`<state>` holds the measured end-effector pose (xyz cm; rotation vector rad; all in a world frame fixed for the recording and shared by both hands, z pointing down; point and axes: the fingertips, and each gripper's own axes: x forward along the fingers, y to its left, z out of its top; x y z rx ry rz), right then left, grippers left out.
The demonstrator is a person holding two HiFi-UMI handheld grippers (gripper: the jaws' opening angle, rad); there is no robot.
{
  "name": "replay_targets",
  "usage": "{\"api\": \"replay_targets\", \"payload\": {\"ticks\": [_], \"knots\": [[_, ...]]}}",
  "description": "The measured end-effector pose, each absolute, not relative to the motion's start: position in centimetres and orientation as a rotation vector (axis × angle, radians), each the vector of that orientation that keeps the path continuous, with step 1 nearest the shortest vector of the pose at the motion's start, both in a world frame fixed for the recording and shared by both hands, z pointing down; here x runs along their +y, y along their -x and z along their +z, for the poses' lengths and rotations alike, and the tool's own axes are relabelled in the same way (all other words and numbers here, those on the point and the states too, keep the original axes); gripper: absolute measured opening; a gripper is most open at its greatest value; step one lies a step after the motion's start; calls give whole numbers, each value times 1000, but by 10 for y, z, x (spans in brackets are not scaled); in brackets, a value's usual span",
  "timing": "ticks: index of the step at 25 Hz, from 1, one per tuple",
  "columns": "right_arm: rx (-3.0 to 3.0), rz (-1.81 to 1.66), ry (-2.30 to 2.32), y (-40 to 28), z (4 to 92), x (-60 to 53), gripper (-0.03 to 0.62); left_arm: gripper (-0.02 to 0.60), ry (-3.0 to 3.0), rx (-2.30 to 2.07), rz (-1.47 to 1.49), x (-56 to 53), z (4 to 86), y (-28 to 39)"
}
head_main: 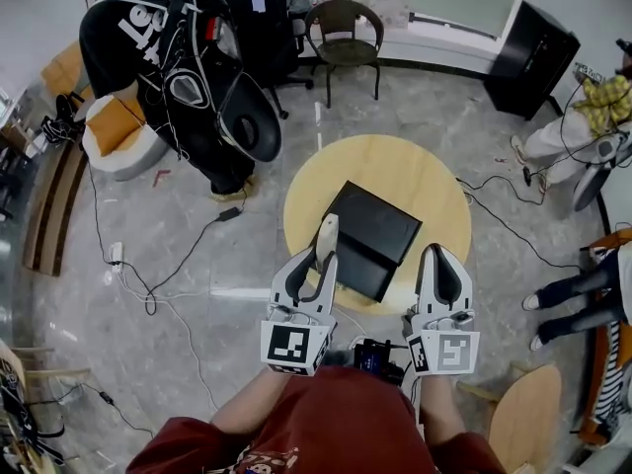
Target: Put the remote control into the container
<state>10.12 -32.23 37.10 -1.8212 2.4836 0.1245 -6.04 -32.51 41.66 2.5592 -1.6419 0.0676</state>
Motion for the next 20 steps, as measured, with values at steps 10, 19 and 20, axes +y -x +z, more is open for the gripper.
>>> {"api": "replay_targets", "payload": {"ticks": [10,19,20], "knots": [[2455,88,1836,-112,381,-325,26,107,-2487,-1549,292,-334,476,53],[2449,91,1856,-117,385,-322,26,107,-2386,-1450,476,-351,540,50],[2454,93,1856,-116,385,-322,26,107,-2379,-1439,490,-353,546,49]]}}
